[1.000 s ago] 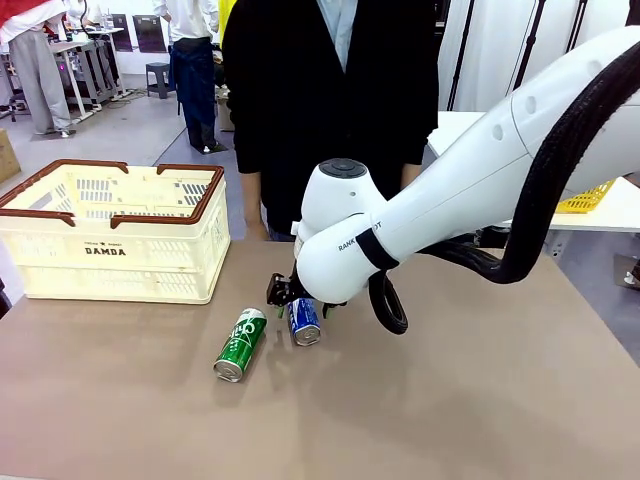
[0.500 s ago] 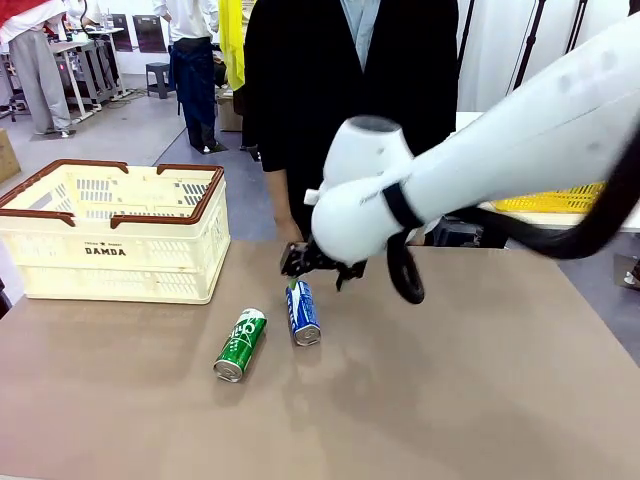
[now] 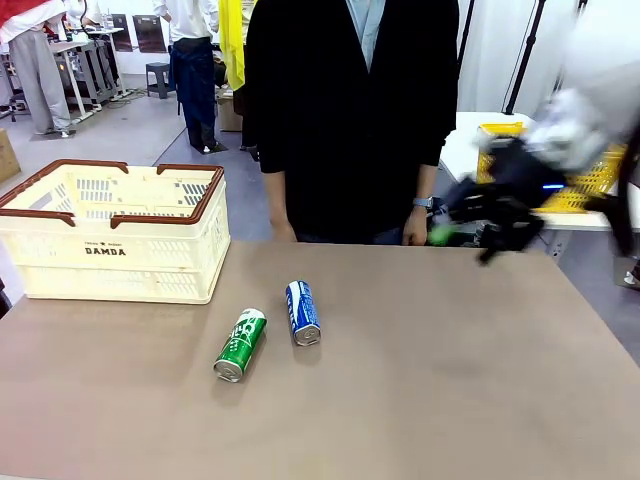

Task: Place the drinks into the Shopping basket.
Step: Pick up one drink and place it into the Shopping basket.

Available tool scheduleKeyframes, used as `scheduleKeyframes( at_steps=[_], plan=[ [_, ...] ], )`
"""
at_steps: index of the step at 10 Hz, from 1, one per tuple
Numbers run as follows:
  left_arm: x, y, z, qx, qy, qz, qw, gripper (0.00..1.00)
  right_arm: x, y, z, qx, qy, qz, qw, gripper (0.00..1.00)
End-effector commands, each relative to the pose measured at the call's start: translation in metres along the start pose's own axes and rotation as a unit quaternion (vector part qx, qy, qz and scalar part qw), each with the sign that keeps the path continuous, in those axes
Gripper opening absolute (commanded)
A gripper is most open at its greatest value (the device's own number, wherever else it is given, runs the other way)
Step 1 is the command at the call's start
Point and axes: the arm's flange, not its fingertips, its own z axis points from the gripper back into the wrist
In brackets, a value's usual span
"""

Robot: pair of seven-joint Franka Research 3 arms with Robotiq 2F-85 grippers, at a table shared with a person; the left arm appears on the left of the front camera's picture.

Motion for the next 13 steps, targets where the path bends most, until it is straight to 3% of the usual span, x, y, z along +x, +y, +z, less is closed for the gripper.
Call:
scheduleKeyframes(
  at_steps=[1, 3, 5, 6, 7, 13],
  plan=[
    [0.001, -0.002, 0.000, -0.012, -0.005, -0.008, 1.000, 1.00, -0.016, -0.121, 0.072, 0.118, -0.030, -0.070, 0.990, 1.00],
    [0.001, -0.002, 0.000, -0.012, -0.005, -0.008, 1.000, 1.00, -0.036, -0.209, 0.095, 0.272, -0.059, -0.106, 0.955, 1.00],
    [0.001, -0.002, 0.000, -0.012, -0.005, -0.008, 1.000, 1.00, -0.046, -0.251, 0.079, 0.319, -0.105, -0.141, 0.931, 1.00],
    [0.001, -0.002, 0.000, -0.012, -0.005, -0.008, 1.000, 1.00, -0.047, -0.254, 0.064, 0.292, -0.143, -0.131, 0.936, 1.00],
    [0.001, -0.002, 0.000, -0.012, -0.005, -0.008, 1.000, 1.00, -0.073, -0.259, 0.096, 0.288, -0.098, -0.153, 0.940, 1.00],
    [0.000, 0.000, 0.000, 0.000, 0.000, 0.000, 1.000, 1.00, -0.073, -0.259, 0.096, 0.288, -0.098, -0.153, 0.940, 1.00]
  ],
)
